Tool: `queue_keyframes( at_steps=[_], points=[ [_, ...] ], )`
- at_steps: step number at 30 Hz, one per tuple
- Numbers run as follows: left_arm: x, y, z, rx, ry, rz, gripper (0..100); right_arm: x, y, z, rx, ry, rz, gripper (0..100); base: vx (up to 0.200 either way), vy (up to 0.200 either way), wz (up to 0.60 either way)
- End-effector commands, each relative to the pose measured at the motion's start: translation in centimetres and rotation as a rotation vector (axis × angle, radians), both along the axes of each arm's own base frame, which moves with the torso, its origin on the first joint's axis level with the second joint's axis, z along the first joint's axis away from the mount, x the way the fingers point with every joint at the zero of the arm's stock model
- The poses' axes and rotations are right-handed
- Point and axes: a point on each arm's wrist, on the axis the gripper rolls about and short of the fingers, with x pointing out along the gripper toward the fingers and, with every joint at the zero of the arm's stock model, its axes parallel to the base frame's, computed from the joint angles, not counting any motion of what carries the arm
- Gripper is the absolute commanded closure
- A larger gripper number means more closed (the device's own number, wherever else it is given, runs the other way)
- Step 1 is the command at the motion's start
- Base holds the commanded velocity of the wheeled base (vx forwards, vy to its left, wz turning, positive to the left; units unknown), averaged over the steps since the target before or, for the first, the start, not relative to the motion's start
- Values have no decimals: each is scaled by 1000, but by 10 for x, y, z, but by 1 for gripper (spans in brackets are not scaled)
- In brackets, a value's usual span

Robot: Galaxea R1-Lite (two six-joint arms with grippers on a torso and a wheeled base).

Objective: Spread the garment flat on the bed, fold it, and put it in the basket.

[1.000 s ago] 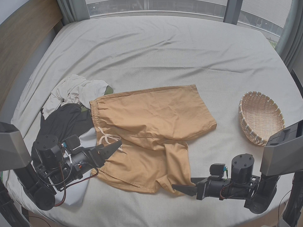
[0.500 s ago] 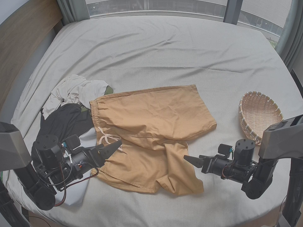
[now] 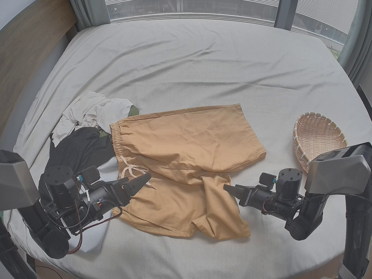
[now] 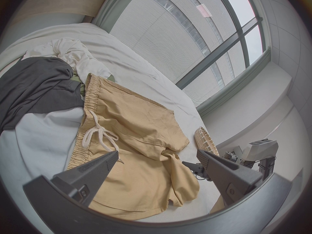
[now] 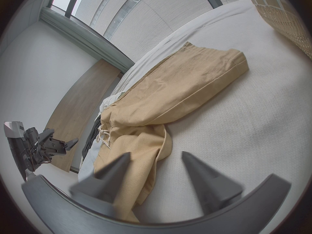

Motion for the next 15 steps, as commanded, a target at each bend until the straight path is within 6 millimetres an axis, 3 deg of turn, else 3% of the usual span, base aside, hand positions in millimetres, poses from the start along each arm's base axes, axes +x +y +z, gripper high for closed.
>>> queue_keyframes(
  at_steps=[1,7,15],
  points=[
    [0,-2,-1,1,3,-6,0,-1,5,-3,1,5,17,100,0,0,0],
    [-1,-2,-1,2,2,8,0,-5,5,6,35,14,7,100,0,0,0],
    [-1,-2,-1,2,2,6,0,-27,-25,41,41,-14,-49,100,0,0,0]
  ],
)
